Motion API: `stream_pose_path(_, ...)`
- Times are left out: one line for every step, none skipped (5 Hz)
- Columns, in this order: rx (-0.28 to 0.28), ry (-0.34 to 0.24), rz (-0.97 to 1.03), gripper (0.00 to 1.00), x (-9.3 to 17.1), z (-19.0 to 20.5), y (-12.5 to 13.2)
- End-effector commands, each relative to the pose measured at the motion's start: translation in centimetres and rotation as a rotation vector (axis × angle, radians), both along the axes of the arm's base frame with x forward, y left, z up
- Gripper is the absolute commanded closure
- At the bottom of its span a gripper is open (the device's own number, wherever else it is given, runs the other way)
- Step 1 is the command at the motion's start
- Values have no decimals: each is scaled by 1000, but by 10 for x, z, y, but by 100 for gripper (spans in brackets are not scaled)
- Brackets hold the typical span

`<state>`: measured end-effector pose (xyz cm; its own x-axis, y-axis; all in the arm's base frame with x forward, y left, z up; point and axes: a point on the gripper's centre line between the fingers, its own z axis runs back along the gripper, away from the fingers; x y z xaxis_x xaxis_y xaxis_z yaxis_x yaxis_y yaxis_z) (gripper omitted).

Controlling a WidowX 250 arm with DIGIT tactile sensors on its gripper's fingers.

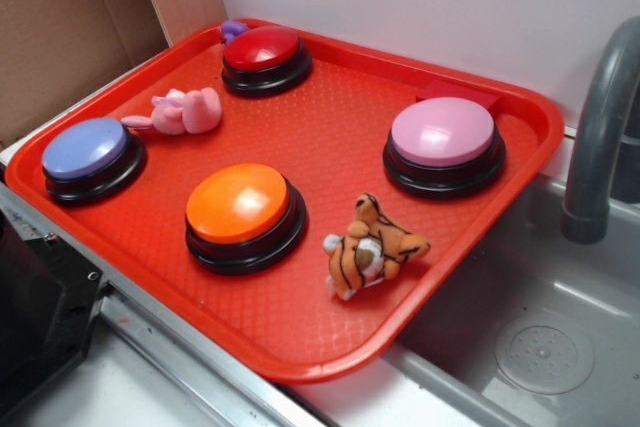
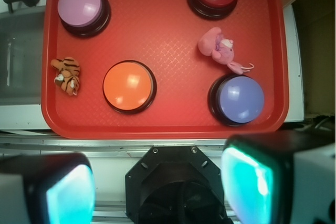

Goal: Push the orange button.

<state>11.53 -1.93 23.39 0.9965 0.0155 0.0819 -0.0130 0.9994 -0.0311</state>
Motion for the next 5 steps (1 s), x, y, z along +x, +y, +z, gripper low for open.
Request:
stream_pose_path(0, 0, 0, 0, 0, 0, 0)
stream_pose_path(4, 73, -250, 0, 50, -46, -1)
stream_pose_path(46, 75, -498, 0, 98, -81, -17)
stream_pose_path(186, -1, -735, 0, 106, -115, -24)
stream_pose_path(209, -90, -978, 0, 93, -129, -47)
